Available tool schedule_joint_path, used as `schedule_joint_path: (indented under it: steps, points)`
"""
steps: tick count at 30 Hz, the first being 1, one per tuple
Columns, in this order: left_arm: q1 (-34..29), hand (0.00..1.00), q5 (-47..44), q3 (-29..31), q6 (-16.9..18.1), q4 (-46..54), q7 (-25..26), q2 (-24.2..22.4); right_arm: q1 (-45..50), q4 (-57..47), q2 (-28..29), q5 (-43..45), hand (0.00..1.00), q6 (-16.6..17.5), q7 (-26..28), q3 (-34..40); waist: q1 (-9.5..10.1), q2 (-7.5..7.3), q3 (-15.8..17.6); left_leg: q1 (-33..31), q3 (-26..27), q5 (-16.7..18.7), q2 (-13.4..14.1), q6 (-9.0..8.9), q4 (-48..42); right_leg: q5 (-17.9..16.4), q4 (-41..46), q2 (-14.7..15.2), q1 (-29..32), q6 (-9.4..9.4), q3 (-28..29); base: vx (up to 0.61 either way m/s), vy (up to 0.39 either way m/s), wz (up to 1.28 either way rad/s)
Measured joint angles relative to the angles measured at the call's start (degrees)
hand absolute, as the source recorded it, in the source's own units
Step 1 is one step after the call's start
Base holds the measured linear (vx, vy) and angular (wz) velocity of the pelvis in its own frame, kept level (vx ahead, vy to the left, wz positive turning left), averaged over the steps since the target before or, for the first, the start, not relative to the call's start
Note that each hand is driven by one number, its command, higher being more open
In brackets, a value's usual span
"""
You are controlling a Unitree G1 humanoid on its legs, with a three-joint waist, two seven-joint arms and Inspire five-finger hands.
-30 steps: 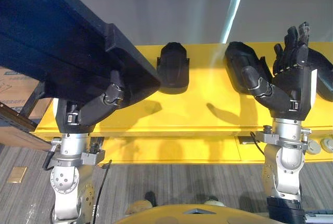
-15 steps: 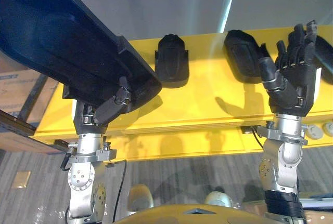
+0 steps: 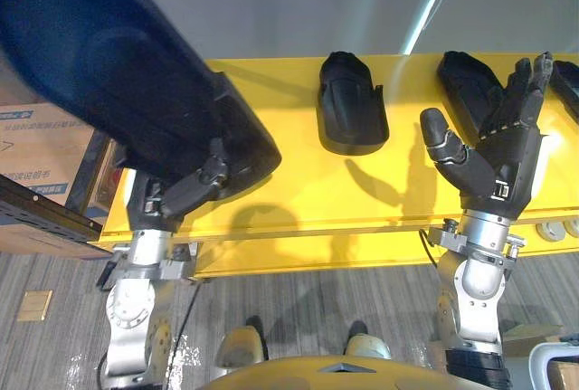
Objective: Walk over and take three plastic housings, then place them on the shelf
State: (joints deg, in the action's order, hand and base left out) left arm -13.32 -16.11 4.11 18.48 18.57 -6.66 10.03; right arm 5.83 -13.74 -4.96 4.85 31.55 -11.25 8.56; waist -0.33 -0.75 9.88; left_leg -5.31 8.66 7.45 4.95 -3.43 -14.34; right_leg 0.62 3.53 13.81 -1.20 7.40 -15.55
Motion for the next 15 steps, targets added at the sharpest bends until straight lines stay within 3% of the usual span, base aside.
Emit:
schedule_joint_path:
  steps: [6, 9, 15]
  points:
    - [-0.28, 0.0, 2.7, -0.72, -0.36, 0.0, 1.77, 0.02, 0.15, 0.0, -2.07, -0.1, 1.0, -1.12, -2.8, 2.32, -0.89, 1.38, -0.91, 1.99, 0.66, -2.39, 2.06, -1.98, 4.72, -0.07, -0.71, -2.31, -0.02, -0.18, 0.33, -0.03, -0.086, -0.08]
    - [-0.31, 0.0, 6.04, 1.28, -3.16, 0.1, 2.41, 0.15, 0.96, 0.0, -2.02, -0.34, 1.0, -1.84, -5.16, 4.45, -1.34, 1.93, -1.32, 3.73, 1.78, -3.32, 2.23, -2.31, 6.79, -0.04, -0.71, -2.6, 0.01, -0.26, 1.18, 0.0, -0.033, -0.16]
    - [-0.75, 0.0, 9.87, 10.58, -9.85, -0.59, 2.91, 3.54, 8.36, 5.78, -1.03, -2.08, 1.0, -7.39, -5.8, 11.72, -2.19, 2.74, -2.09, 6.69, 3.85, -5.0, 1.98, -2.48, 11.05, -0.05, -0.75, -2.74, 0.18, -0.27, 3.01, 0.0, -0.009, -0.15]
